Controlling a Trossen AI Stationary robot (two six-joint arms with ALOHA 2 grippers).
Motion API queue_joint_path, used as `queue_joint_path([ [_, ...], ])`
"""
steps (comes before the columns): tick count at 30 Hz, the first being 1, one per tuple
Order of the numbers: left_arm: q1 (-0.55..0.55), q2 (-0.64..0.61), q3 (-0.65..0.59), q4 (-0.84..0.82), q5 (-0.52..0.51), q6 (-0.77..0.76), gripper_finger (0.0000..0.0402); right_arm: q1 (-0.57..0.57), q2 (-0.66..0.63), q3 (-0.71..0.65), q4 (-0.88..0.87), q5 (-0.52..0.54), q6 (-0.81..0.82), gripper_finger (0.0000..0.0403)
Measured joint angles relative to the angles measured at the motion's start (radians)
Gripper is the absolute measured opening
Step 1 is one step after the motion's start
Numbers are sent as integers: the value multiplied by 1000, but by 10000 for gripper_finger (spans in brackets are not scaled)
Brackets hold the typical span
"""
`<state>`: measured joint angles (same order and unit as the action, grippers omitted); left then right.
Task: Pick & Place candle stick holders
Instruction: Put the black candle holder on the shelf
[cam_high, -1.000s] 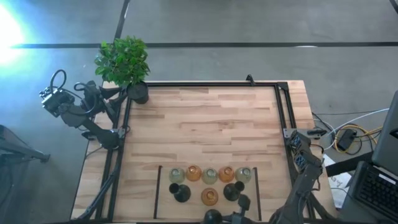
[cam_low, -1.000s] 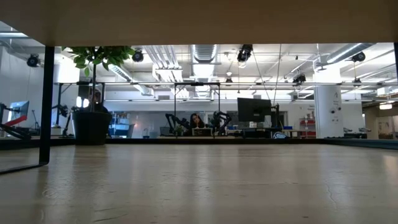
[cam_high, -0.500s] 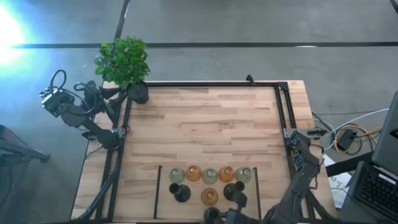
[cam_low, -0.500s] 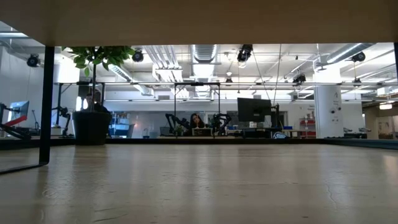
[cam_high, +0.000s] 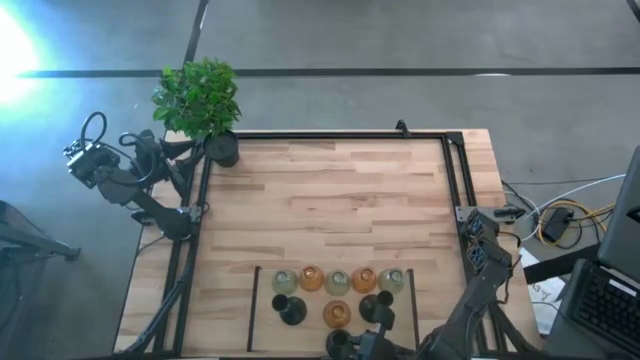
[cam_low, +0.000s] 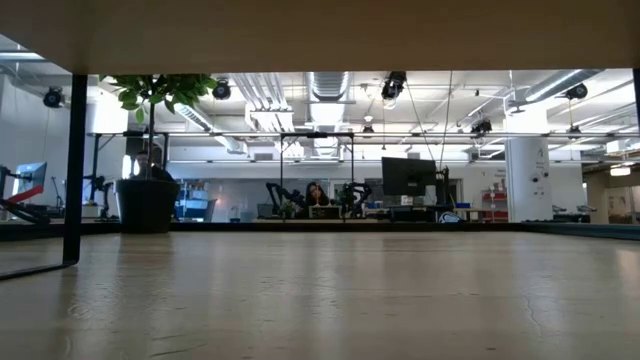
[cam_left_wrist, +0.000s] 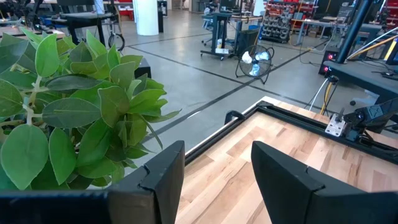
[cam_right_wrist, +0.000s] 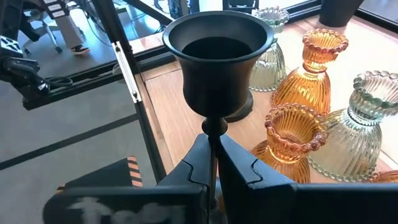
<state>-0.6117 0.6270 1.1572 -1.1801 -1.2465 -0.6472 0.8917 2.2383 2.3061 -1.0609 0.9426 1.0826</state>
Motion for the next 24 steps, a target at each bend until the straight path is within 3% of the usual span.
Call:
queue_joint_path([
  [24,0,0,0,0,0,0,191,-11,0,-9,41,-1,-21,8],
])
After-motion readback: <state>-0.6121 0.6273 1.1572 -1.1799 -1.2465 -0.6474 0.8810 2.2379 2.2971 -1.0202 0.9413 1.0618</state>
